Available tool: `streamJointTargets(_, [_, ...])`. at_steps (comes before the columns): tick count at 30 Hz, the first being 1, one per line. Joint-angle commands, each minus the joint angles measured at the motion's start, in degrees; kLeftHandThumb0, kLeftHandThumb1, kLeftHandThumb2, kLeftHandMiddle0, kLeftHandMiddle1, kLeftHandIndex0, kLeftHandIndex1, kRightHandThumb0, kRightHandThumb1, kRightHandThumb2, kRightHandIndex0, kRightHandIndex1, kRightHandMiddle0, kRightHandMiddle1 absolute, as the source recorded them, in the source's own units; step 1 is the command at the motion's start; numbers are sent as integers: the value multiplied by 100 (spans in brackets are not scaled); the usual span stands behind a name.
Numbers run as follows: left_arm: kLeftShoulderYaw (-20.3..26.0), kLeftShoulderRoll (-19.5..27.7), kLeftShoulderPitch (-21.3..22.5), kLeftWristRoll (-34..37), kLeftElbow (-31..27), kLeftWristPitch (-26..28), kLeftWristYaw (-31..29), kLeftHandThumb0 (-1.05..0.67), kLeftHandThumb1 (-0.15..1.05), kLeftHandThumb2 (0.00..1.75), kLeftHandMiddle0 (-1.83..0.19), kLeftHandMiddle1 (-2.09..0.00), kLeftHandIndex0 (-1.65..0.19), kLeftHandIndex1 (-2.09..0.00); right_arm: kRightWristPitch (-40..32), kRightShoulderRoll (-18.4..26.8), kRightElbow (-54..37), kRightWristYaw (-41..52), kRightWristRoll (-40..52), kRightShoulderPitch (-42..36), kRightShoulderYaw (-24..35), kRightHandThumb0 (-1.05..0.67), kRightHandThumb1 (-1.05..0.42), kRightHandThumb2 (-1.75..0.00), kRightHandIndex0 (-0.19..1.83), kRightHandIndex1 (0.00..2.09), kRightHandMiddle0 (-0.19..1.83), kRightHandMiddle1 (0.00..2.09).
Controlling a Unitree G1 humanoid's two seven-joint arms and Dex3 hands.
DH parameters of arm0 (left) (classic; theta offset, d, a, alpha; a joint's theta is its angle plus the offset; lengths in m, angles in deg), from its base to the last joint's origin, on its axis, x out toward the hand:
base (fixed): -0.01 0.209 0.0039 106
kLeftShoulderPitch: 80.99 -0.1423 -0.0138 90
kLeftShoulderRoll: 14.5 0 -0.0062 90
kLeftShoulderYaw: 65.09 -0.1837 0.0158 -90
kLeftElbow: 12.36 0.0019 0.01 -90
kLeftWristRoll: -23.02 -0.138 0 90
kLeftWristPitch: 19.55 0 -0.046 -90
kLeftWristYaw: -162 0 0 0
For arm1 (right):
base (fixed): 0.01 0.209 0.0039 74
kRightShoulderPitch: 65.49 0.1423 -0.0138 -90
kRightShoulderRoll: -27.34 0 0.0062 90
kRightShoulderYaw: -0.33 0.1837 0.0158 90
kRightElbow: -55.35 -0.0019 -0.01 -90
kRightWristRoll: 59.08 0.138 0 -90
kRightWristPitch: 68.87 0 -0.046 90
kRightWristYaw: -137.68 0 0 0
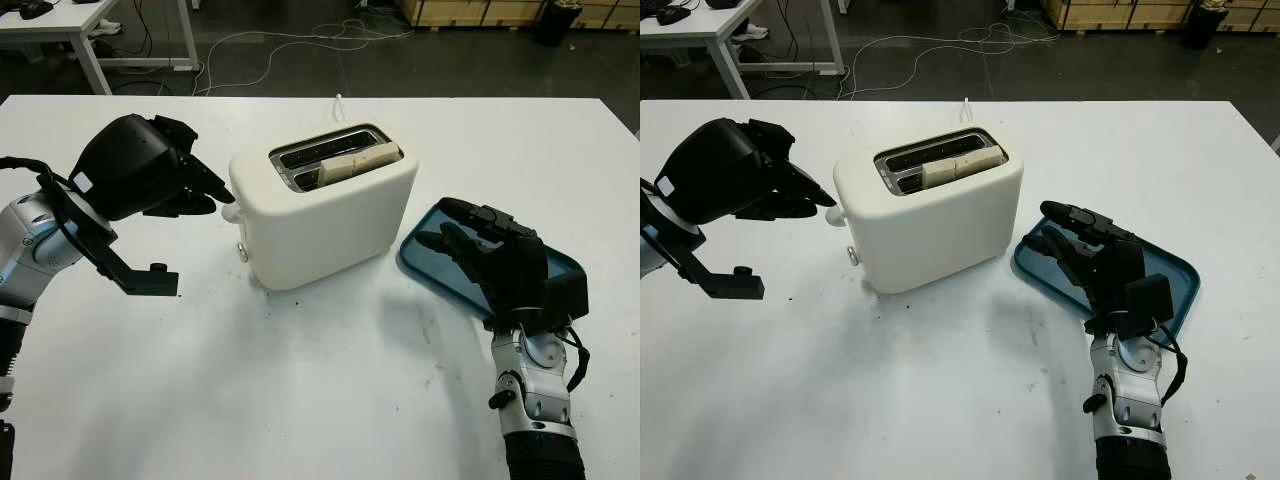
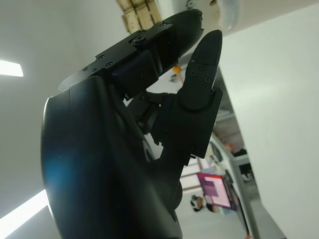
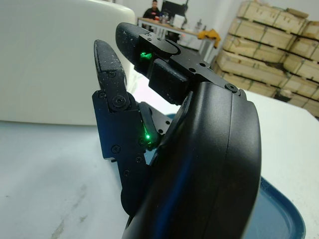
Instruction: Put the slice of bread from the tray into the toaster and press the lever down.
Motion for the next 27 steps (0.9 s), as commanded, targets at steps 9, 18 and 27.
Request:
streamJointTargets(9, [-203, -79, 170, -226, 183, -28, 293, -41, 80, 0, -85, -158, -132, -1, 62, 24, -137, 20, -6, -9, 9, -44, -92, 0, 131, 0, 113, 0])
streamJointTargets(18, [-378, -144, 209, -223, 496, -116, 370, -37, 78, 0, -83, -167, -132, -1, 143, 12, -89, 55, -10, 3, 9, -43, -92, 0, 131, 0, 113, 0])
streamJointTargets(27, [-486, -206, 205, -239, 592, -141, 378, -38, 79, 0, -80, -166, -132, 0, 122, 10, -118, 12, -70, -9, 12, -44, -92, 0, 131, 0, 113, 0])
